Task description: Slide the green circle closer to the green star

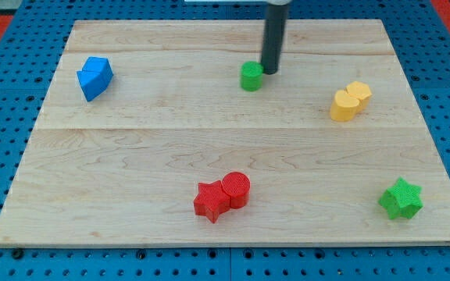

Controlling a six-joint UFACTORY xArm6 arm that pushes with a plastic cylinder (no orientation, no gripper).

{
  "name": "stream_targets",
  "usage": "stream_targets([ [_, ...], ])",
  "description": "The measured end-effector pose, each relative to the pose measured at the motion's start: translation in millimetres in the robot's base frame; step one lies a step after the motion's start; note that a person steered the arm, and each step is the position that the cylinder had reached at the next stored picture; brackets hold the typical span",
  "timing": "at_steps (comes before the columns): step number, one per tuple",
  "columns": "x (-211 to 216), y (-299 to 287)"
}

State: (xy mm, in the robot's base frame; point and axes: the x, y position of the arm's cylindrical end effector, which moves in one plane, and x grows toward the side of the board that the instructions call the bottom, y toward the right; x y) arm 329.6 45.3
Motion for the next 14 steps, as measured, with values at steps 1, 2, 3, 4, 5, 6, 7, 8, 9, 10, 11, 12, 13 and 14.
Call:
stream_targets([
  [1,16.2,-19.1],
  [2,-8.0,-22.1],
  [3,-22.6,-77.0],
  [4,4.4,-83.1],
  [5,48.1,-32.1],
  [6,75.0,3.2],
  [7,60.1,-1.7],
  [8,48.4,0.3],
  [9,71.3,29.5],
  [10,115.5,75.8],
  [11,132.7,98.5],
  [12,130.3,76.1],
  [13,131.1,31.8],
  [14,141.1,15.6],
])
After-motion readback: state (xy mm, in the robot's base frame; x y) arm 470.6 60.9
